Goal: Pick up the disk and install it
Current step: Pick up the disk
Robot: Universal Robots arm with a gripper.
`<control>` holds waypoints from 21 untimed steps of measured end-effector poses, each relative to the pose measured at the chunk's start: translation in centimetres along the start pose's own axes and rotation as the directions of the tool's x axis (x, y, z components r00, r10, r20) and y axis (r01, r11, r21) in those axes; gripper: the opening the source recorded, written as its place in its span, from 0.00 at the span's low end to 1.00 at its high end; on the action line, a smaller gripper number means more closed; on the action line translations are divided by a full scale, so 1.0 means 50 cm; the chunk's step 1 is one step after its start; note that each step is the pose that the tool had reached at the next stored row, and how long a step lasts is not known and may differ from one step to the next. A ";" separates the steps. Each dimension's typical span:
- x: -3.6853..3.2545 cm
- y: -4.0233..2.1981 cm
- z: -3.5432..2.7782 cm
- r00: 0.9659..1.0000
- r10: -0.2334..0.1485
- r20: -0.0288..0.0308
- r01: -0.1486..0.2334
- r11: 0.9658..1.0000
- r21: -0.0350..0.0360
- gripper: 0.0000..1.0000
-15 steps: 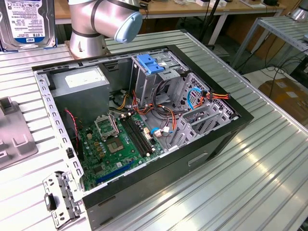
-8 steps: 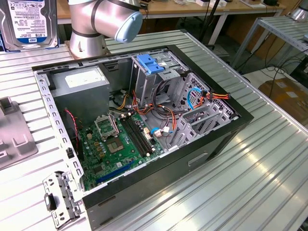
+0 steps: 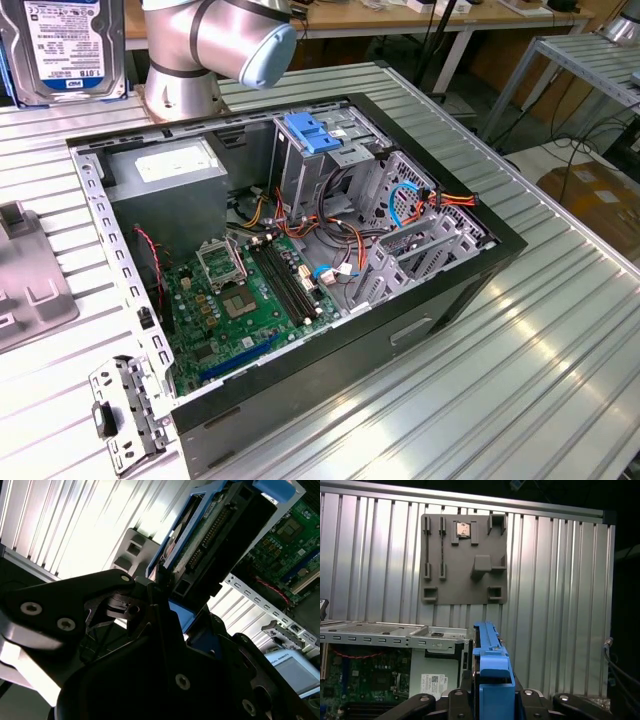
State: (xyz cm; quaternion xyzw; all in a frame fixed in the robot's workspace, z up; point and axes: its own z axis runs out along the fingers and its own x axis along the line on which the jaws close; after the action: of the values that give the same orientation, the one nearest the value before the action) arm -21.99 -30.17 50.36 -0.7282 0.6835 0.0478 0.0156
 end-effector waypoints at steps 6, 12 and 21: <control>0.002 -0.008 0.000 1.000 0.000 0.000 0.000 1.000 0.000 0.37; 0.010 -0.034 -0.002 1.000 0.000 0.000 0.000 1.000 0.000 0.37; 0.019 -0.051 -0.003 1.000 0.000 0.000 0.000 1.000 0.000 0.37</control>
State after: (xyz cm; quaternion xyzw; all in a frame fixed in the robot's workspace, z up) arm -19.38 -30.96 50.31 -0.7282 0.6835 0.0478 0.0156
